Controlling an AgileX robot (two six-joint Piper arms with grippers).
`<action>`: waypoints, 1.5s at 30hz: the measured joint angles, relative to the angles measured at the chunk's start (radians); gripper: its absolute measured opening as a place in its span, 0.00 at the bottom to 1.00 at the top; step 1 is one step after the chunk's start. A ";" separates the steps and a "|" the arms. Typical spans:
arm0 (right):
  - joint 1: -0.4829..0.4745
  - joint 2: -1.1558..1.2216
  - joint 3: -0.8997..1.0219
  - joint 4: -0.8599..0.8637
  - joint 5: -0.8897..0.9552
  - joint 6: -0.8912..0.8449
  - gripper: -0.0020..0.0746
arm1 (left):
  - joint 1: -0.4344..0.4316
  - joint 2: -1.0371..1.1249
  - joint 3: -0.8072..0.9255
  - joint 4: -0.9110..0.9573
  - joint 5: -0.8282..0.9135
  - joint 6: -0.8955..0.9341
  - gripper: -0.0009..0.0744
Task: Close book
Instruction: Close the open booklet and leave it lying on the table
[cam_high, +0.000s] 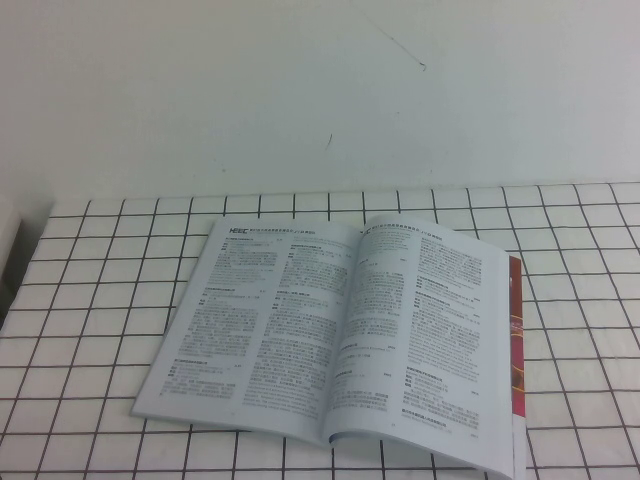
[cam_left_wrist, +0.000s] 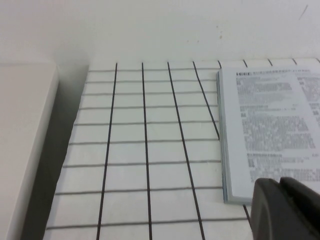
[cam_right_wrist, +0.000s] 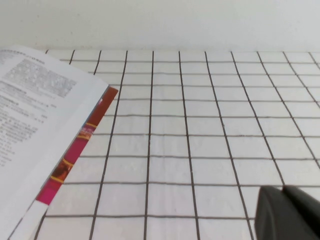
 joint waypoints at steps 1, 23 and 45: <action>0.000 0.000 0.000 0.000 -0.017 0.000 0.02 | 0.000 0.000 0.000 0.000 -0.021 0.000 0.01; 0.000 0.000 0.002 0.000 -0.886 0.000 0.02 | 0.000 -0.002 0.000 -0.022 -0.893 0.045 0.01; 0.000 0.574 -0.692 0.487 0.344 -0.467 0.02 | 0.000 0.536 -0.596 -0.159 0.176 0.070 0.01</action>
